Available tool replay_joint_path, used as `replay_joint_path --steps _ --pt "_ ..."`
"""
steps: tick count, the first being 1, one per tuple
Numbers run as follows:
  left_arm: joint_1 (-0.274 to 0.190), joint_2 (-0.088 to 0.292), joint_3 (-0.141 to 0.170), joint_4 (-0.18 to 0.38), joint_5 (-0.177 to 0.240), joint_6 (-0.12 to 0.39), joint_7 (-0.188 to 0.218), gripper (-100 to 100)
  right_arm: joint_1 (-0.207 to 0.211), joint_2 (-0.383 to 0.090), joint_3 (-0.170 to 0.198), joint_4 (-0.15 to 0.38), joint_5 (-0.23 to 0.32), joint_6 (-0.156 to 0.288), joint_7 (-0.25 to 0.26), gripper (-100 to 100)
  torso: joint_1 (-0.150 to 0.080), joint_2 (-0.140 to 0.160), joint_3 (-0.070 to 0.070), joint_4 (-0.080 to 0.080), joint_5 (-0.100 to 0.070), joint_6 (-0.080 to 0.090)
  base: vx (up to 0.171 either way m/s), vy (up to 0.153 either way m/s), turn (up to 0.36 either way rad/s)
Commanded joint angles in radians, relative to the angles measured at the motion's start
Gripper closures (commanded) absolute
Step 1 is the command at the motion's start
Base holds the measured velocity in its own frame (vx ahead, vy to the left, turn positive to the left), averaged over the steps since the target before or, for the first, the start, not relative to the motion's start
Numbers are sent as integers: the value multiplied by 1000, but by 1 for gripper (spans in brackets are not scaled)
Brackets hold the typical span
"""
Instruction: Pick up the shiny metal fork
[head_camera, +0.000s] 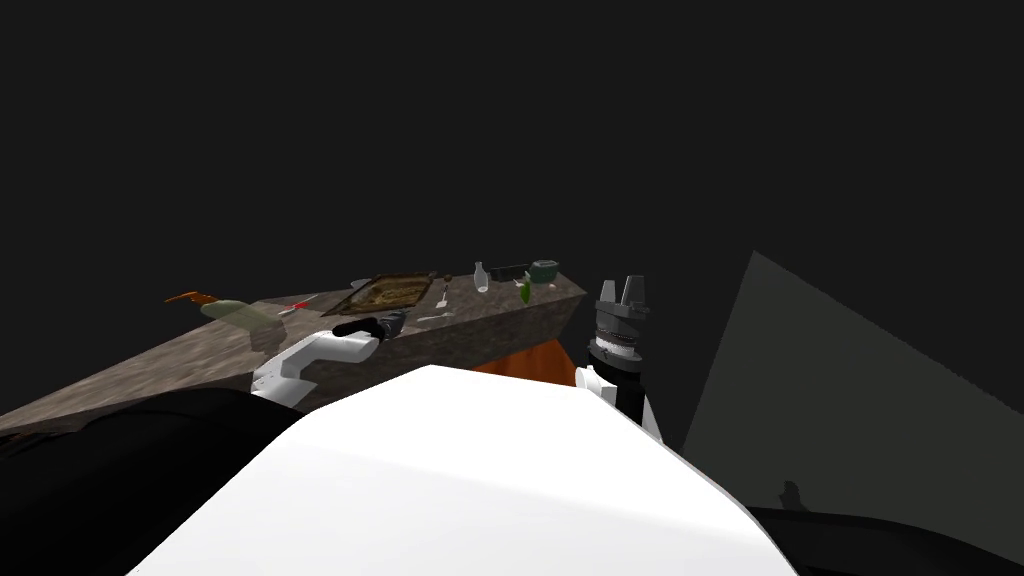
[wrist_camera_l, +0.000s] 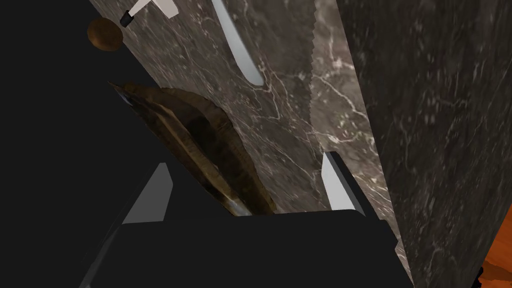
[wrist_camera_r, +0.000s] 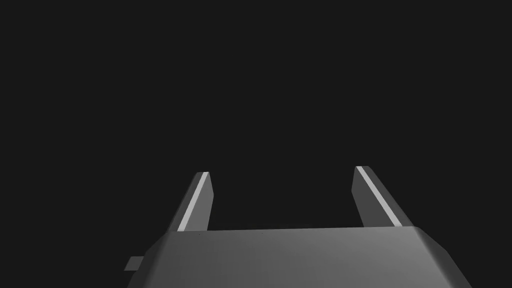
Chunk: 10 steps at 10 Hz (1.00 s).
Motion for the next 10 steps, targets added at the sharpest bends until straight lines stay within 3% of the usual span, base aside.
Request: replay_joint_path --steps 1,2,5,10 --pt "-8 20 13 29 37 50 -3 -100 0 0 0 0 0 0 0 0 0 0 0 0 0 0 104 -69 18" --pt "-8 20 13 29 37 70 -3 -100 0 0 0 0 0 0 0 0 0 -1 -1 0 0 0 85 -60 20" --pt "-26 50 33 75 100 156 -6 -100 0 0 0 0 0 0 0 0 0 0 0 0 0 0 90 -71 17" --pt "-44 77 50 119 160 266 -8 -100 0 0 0 0 0 0 0 0 0 0 0 0 0 0 79 -55 12"
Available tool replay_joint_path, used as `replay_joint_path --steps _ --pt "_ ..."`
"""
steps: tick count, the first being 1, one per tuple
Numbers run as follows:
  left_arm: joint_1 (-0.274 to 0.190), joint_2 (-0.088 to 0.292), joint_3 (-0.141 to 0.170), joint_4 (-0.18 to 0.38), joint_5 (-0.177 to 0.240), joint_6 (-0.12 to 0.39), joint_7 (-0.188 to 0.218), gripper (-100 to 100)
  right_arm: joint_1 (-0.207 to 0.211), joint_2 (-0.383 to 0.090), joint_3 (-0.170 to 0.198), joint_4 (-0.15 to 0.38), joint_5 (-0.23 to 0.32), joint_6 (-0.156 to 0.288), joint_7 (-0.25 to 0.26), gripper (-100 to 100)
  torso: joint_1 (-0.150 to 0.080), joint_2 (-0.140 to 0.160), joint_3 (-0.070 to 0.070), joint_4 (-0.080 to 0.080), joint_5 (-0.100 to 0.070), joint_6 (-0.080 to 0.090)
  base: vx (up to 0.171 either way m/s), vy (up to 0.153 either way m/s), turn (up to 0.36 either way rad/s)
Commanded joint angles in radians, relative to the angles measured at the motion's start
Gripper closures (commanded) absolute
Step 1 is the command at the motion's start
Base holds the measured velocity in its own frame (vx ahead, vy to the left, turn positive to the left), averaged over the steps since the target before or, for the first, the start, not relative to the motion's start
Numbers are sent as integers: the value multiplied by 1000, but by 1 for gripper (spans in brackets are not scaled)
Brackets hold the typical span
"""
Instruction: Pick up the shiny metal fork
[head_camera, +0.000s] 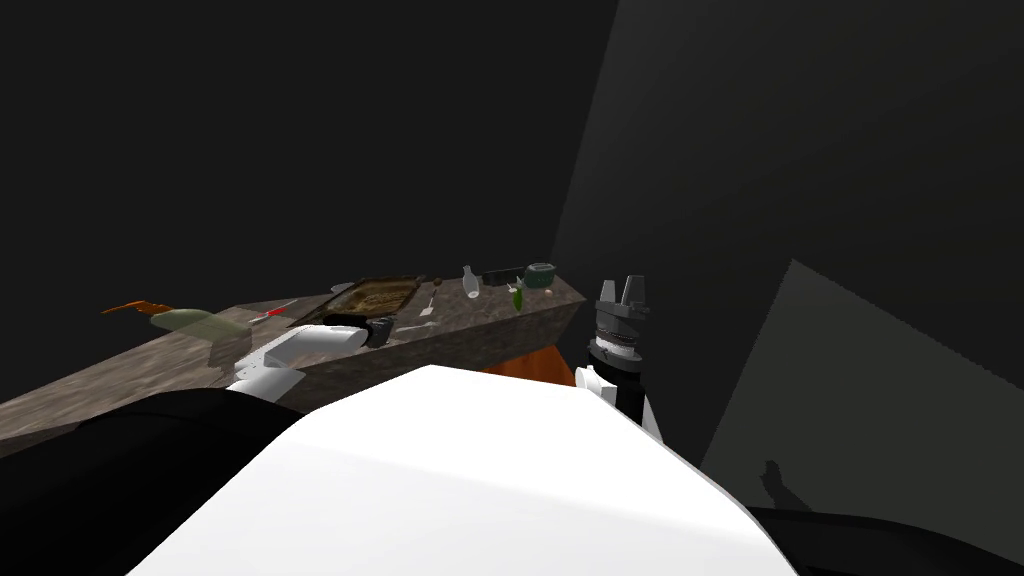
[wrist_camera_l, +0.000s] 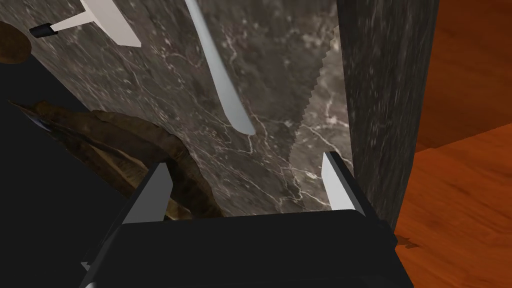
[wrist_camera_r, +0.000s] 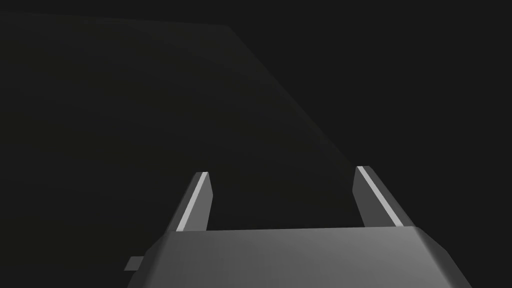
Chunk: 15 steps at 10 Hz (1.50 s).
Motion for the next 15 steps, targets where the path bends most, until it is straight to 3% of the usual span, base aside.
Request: replay_joint_path --steps 1,2,4,5,9,11,12,13,14,15 --pt "-12 12 6 21 30 50 2 -100 0 0 0 0 0 0 0 0 0 0 0 0 0 0 77 -59 6" --pt "-12 12 6 21 30 59 2 -100 0 0 0 0 0 0 0 0 0 0 0 0 0 0 69 -50 7" --pt "-28 31 17 60 82 126 0 -100 0 0 0 0 0 0 0 0 0 0 0 0 0 0 93 -61 10" --pt "-28 31 17 60 82 136 0 -100 0 0 0 0 0 0 0 0 -1 -2 -1 0 0 0 85 -53 7" --pt "-54 51 34 114 161 246 -3 -100 0 0 0 0 0 0 0 0 -1 -2 -1 0 0 0 97 -63 3" --pt "-63 57 40 129 185 278 -4 -100 0 0 0 0 0 0 0 0 0 -1 -1 0 0 0 83 -45 1" --pt "-59 55 39 123 177 267 -3 -100 0 0 0 0 0 0 0 0 1 -1 0 0 0 0 33 -16 1" --pt "-60 56 39 124 179 271 -3 0 0 0 0 0 0 0 0 0 2 2 1 0 1 0 7 -3 0" --pt "-104 11 55 128 129 298 -24 -100 0 0 0 0 0 0 0 0 3 4 2 1 1 0 -26 22 -7" --pt "-104 11 55 128 125 298 -24 -100 0 0 0 0 0 0 0 0 5 6 3 1 1 0 -41 29 -14"
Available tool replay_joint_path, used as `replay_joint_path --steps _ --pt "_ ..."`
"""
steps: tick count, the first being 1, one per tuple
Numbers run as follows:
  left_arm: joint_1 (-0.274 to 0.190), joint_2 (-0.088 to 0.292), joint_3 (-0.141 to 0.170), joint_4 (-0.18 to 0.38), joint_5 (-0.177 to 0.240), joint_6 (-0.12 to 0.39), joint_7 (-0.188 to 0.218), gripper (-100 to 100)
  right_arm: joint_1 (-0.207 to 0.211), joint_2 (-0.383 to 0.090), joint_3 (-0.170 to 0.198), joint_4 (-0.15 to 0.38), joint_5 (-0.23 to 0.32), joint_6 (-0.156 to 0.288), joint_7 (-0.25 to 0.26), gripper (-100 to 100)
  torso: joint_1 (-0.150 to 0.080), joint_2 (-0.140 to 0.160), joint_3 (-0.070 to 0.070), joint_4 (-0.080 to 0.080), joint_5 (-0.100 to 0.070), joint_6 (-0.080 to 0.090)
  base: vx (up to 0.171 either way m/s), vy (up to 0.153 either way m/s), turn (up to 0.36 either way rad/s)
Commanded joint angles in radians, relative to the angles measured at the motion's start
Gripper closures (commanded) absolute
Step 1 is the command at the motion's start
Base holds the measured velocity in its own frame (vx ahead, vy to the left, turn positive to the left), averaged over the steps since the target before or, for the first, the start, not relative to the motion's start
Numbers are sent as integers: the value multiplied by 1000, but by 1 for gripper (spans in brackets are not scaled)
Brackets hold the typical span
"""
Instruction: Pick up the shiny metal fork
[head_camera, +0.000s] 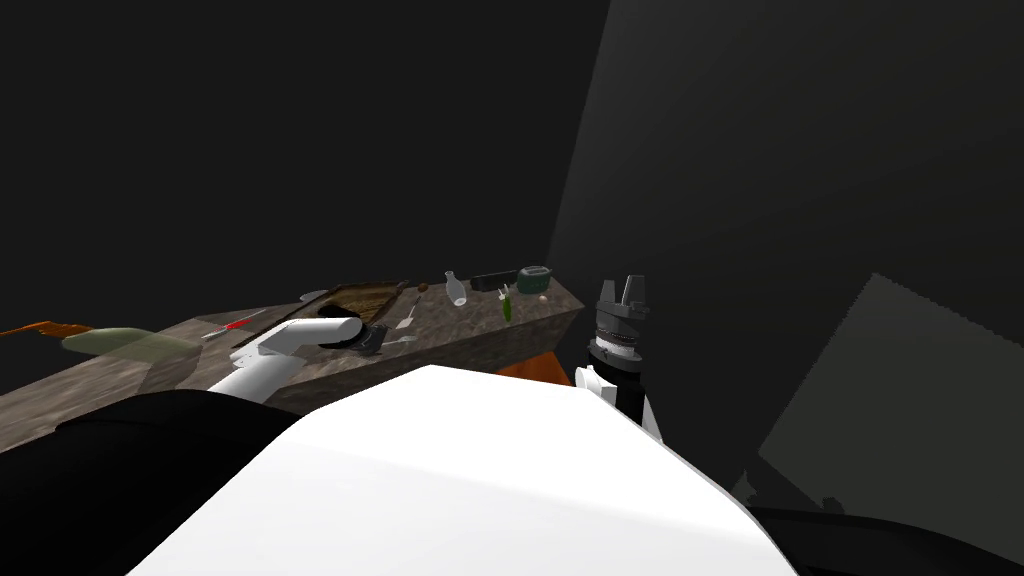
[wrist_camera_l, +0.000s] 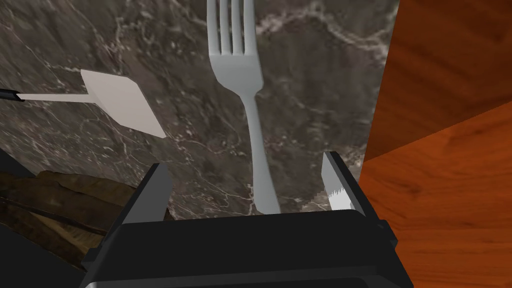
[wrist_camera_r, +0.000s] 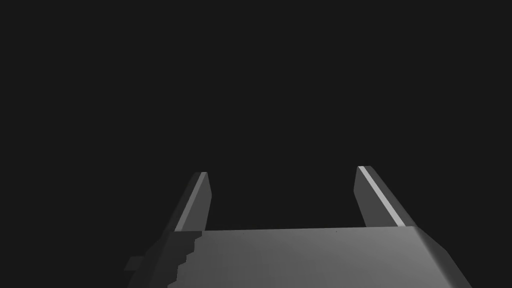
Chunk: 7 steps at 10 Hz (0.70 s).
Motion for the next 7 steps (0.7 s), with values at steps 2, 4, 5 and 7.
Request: replay_joint_path --steps 2,4,5,7 --pt "-47 -52 19 2 -63 32 -23 -100 0 0 0 0 0 0 0 0 1 1 0 0 0 0 -42 38 -9" --pt "-91 -97 35 6 -116 59 -44 -100 0 0 0 0 0 0 0 0 1 1 0 0 0 0 -42 36 -9" --pt "-134 -140 52 11 -152 87 -65 -100 0 0 0 0 0 0 0 0 0 1 0 0 0 0 -42 37 -7" --pt "-177 -185 68 15 -205 114 -86 -100 0 0 0 0 0 0 0 0 0 0 0 0 0 0 -46 36 -8"
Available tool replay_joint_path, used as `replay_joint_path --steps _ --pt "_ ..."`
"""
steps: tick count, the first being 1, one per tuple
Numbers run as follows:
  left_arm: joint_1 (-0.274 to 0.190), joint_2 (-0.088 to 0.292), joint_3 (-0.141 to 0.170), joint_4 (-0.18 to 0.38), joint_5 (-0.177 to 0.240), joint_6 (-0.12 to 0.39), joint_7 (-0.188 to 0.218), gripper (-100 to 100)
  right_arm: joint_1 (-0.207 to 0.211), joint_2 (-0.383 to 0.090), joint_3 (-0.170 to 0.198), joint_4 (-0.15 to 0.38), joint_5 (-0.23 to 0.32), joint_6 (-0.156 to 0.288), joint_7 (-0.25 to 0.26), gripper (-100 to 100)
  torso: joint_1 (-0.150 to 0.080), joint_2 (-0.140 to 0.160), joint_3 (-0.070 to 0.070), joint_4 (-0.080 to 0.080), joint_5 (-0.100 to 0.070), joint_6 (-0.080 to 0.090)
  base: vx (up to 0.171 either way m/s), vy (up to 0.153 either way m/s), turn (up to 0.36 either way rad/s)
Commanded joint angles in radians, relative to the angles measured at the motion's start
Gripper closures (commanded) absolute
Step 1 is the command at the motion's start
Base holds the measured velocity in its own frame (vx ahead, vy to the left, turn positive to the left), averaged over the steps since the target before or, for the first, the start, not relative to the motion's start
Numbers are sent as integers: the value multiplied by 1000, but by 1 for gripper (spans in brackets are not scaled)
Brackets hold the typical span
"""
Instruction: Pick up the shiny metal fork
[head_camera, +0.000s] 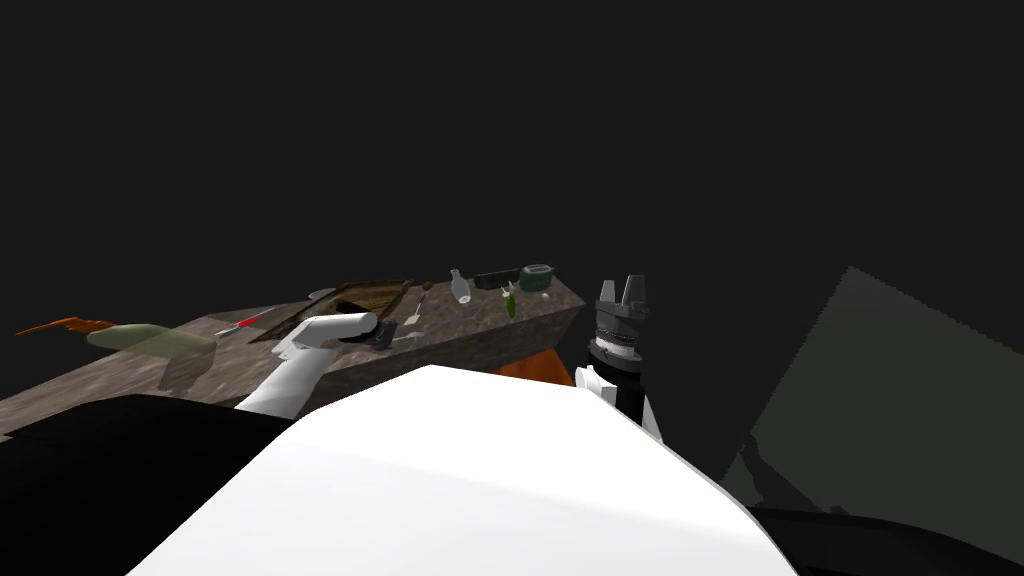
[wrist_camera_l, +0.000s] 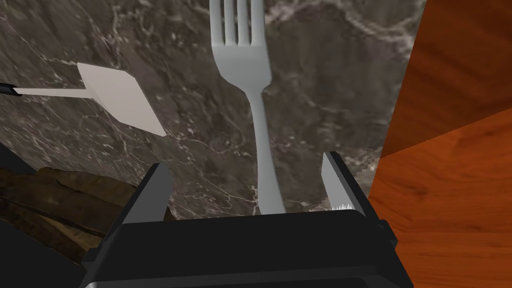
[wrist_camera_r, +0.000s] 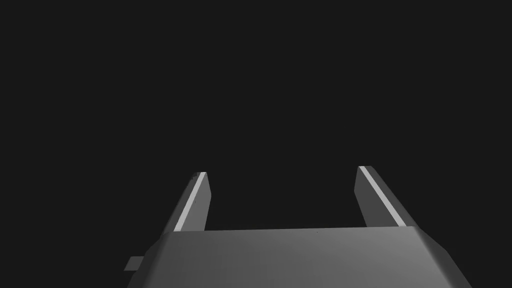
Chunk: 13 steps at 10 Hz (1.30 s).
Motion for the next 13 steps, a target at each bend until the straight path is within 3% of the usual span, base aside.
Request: replay_joint_path --steps 1,2,3,4,5,6,7,8,9,10,11,12,13 --pt "-24 -21 9 1 -37 19 -11 -100 0 0 0 0 0 0 0 0 0 0 0 0 0 0 -47 30 -12" --pt "-67 -64 25 5 -73 46 -32 -100 0 0 0 0 0 0 0 0 0 0 0 0 0 0 -42 38 -5" --pt "-67 -66 25 5 -91 46 -32 -100 0 0 0 0 0 0 0 0 0 -1 0 0 0 0 -34 33 -11" --pt "-111 -109 41 10 -127 74 -53 -100 0 0 0 0 0 0 0 0 0 -1 0 0 0 0 -43 36 -8" --pt "-111 -111 41 10 -144 74 -53 -100 0 0 0 0 0 0 0 0 0 -1 0 0 0 0 -39 30 -10" --pt "-151 -155 58 15 -180 101 -74 -100 0 0 0 0 0 0 0 0 -1 -1 0 0 0 0 -49 30 -8" --pt "-155 -156 58 15 -198 101 -74 -100 0 0 0 0 0 0 0 0 -1 0 0 0 0 0 -40 31 -9" --pt "-197 -200 74 19 -234 128 -95 -100 0 0 0 0 0 0 0 0 -1 -1 0 0 0 0 -43 43 -7" --pt "-199 -201 74 19 -251 128 -95 -100 0 0 0 0 0 0 0 0 0 -1 0 0 0 0 -29 34 -12" --pt "-239 -245 90 24 -287 156 -116 -100 0 0 0 0 0 0 0 0 0 -1 -1 0 0 0 -37 40 -6" --pt "-243 -246 90 24 -305 156 -116 -100 0 0 0 0 0 0 0 0 0 -1 -1 0 0 0 -42 34 -11" --pt "-234 -240 87 17 -291 156 -111 -100 0 0 0 0 0 0 0 0 0 -1 0 0 0 0 -16 12 -4" --pt "-235 -241 88 18 -293 157 -113 100 0 0 0 0 0 0 0 0 -1 -2 -1 0 0 0 0 0 0"
